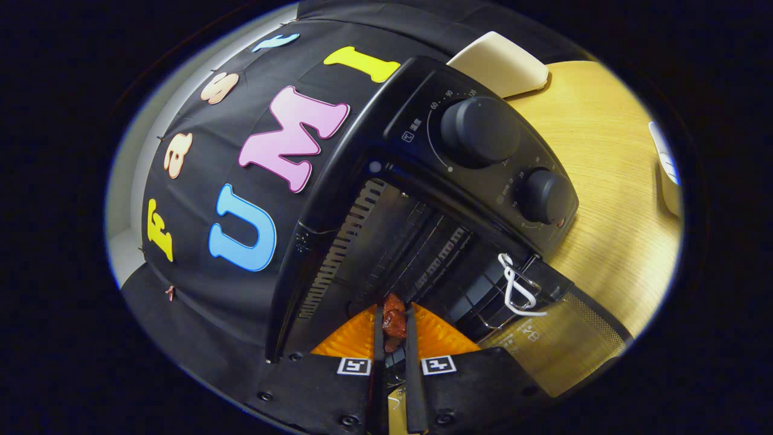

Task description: Open the toaster oven, put the food inside, and close the toaster oven door.

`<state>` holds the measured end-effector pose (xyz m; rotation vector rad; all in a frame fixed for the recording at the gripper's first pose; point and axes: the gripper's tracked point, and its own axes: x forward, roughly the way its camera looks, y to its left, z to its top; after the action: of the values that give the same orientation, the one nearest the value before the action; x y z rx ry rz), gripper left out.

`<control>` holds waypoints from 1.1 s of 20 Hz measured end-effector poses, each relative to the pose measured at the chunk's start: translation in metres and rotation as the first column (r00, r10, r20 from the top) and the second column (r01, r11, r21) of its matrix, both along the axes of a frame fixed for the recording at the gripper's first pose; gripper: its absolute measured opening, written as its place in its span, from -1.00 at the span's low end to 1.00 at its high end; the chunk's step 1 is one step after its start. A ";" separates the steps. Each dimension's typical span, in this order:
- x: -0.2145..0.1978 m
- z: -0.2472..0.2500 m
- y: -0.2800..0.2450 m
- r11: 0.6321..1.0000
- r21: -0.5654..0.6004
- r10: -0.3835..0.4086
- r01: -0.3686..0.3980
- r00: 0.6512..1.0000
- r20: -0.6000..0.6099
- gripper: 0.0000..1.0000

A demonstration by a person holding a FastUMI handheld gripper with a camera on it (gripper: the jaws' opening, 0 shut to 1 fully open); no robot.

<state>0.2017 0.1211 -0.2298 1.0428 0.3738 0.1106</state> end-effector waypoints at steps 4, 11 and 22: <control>-0.009 0.005 -0.002 0.992 -0.125 0.010 -0.008 1.000 0.012 -0.18; -0.037 0.017 -0.005 0.900 -0.429 0.102 -0.071 0.994 0.049 0.96; -0.126 0.023 -0.007 0.698 -0.657 0.273 -0.284 0.954 -0.122 0.96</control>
<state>0.0761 0.1138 -0.2066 0.2556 0.5355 0.2230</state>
